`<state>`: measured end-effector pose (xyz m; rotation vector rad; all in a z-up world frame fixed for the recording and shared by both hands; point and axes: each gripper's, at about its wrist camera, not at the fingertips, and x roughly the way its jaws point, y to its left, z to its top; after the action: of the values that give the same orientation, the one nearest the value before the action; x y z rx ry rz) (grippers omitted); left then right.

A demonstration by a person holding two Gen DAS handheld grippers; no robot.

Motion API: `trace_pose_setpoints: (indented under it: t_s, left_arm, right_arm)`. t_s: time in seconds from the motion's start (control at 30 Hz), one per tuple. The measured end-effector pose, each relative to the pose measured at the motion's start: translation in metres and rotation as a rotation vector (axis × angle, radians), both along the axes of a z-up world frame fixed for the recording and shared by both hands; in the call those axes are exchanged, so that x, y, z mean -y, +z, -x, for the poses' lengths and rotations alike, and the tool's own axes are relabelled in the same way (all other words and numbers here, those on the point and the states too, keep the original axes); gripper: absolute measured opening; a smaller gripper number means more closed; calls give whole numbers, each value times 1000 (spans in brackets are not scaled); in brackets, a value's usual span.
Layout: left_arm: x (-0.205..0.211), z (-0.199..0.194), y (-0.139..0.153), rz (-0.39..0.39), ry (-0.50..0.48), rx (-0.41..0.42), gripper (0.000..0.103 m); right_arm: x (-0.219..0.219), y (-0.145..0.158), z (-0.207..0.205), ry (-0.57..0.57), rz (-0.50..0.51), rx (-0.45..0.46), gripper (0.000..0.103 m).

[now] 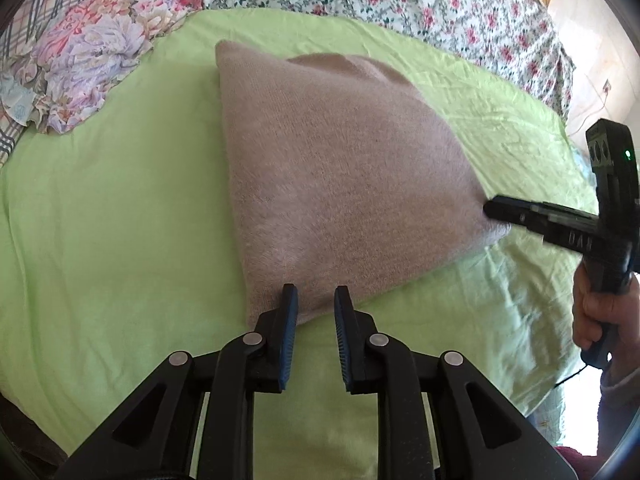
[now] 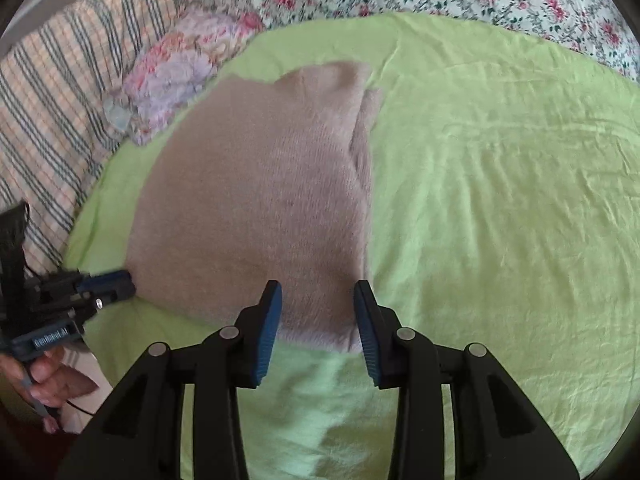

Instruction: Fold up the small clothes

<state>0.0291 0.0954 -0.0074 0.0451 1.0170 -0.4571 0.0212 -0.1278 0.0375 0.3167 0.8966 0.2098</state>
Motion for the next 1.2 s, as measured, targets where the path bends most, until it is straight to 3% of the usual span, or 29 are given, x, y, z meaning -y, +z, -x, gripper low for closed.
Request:
trace_pose_setpoints:
  t_s: [0.1, 0.27, 0.37, 0.5, 0.53, 0.57, 0.63, 0.77, 1.0, 1.03, 1.13, 1.2]
  left_arm:
    - [-11, -8, 10, 12, 36, 16, 41]
    - [-20, -45, 20, 47, 90, 7, 42]
    - [-18, -71, 23, 63, 115, 4, 45]
    - [-14, -101, 18, 92, 142, -23, 47]
    - [-13, -109, 16, 95, 151, -31, 47]
    - [-12, -115, 15, 99, 160, -37, 48]
    - [-11, -123, 12, 105, 173, -38, 56]
    - [-9, -134, 2, 98, 186, -47, 64]
    - [-15, -126, 3, 95, 212, -48, 64]
    - [-16, -123, 4, 95, 217, -47, 64]
    - [-17, -108, 7, 85, 225, -37, 62]
    - [-18, -97, 9, 73, 220, -28, 62]
  right_arm:
    - [12, 14, -25, -25, -32, 32, 38]
    - [33, 19, -93, -92, -151, 40, 38]
    - [40, 17, -135, -122, -174, 22, 40]
    - [43, -5, -191, -108, -275, -54, 40]
    - [42, -8, -198, -100, -262, -60, 18]
    - [41, -8, -201, -112, -208, -44, 9]
    - [40, -10, -199, -130, -177, -35, 8]
    - [33, -25, -198, -139, -107, -54, 9]
    - [38, 16, -158, -146, -125, 32, 15]
    - [35, 23, -148, -128, -128, 44, 19]
    - [18, 40, -113, -52, -135, 71, 46]
    - [7, 44, -91, -20, -125, 76, 48]
